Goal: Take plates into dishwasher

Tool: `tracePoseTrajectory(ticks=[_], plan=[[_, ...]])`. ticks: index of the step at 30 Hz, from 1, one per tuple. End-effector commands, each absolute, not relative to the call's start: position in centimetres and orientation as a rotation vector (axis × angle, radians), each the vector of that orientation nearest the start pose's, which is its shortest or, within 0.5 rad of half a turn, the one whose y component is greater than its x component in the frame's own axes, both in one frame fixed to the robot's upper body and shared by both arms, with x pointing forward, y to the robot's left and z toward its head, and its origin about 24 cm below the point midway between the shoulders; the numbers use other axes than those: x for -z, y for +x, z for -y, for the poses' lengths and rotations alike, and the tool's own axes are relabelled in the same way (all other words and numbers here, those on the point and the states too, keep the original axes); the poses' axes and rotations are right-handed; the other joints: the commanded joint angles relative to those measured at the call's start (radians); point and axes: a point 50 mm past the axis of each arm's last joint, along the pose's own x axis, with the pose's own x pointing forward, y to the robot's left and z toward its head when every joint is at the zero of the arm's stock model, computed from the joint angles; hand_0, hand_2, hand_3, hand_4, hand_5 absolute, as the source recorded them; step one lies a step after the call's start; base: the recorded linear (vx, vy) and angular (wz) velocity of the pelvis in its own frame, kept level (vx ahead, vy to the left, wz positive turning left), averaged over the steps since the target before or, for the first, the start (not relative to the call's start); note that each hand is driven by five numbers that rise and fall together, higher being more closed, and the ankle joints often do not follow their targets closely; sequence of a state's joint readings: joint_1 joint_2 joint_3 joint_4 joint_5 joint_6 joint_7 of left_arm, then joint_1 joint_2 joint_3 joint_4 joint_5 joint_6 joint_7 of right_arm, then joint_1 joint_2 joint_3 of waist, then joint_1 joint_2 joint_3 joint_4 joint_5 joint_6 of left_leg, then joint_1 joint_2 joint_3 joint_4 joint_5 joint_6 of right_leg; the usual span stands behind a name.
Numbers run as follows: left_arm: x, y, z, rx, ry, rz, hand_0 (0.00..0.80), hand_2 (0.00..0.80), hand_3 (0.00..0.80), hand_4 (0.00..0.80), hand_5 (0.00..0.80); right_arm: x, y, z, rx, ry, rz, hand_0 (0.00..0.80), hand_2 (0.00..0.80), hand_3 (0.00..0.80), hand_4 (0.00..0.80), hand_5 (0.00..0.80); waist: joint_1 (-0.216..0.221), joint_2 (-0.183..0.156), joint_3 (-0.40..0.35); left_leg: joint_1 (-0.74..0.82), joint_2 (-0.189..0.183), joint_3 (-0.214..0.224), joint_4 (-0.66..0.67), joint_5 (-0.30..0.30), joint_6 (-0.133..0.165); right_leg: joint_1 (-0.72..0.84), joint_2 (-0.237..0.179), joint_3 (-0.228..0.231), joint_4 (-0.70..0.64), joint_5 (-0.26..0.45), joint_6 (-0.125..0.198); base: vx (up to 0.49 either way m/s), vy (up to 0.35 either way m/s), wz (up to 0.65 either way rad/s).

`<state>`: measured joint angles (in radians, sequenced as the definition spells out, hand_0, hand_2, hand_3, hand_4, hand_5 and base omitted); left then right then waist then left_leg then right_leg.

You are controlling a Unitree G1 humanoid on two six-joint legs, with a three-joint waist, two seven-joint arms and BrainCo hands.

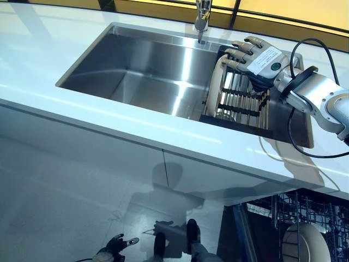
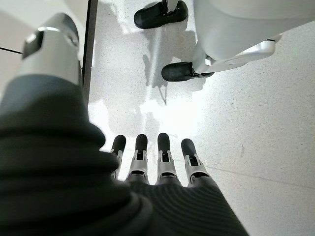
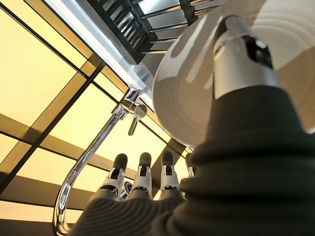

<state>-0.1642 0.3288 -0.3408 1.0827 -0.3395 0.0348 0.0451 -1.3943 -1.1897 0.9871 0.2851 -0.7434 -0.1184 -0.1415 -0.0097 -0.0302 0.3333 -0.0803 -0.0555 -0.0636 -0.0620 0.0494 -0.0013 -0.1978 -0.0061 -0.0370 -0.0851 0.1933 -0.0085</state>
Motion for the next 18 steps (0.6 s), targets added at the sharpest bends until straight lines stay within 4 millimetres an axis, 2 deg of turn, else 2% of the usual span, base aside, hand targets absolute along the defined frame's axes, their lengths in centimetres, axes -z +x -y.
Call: tracePoseTrajectory(ticks=[1, 10, 18], plan=[[12.9, 16.9, -24.7, -0.095, 0.255, -1.013, 0.000, 0.000, 0.000, 0.000, 0.000, -36.3, 33.4, 19.0, 0.191, -2.139, 0.862, 0.000, 0.000, 0.000, 0.000, 0.000, 0.015, -0.043, -0.075, -0.058, 0.030, 0.010, -0.025, 0.036, -0.032, 0.057, -0.029, -0.027, 0.011, -0.085, 0.107, 0.000, 0.000, 0.00], [13.0, 16.7, -24.8, -0.087, 0.257, -1.016, 0.000, 0.000, 0.000, 0.000, 0.000, -36.1, 33.8, 18.4, 0.174, -2.148, 0.851, 0.000, 0.000, 0.000, 0.000, 0.000, 0.023, -0.031, -0.063, -0.068, 0.044, 0.021, -0.025, 0.037, -0.036, 0.050, -0.031, -0.033, 0.008, -0.084, 0.107, 0.008, -0.008, 0.02], [13.0, 16.7, -24.6, -0.073, 0.271, -1.012, 0.000, 0.000, 0.000, 0.000, 0.000, -36.7, 33.7, 17.5, 0.191, -2.139, 0.898, 0.000, 0.000, 0.000, 0.000, 0.000, 0.025, -0.025, -0.054, -0.075, 0.051, 0.022, -0.025, 0.040, -0.040, 0.048, -0.028, -0.037, 0.006, -0.088, 0.104, 0.000, 0.000, 0.00]])
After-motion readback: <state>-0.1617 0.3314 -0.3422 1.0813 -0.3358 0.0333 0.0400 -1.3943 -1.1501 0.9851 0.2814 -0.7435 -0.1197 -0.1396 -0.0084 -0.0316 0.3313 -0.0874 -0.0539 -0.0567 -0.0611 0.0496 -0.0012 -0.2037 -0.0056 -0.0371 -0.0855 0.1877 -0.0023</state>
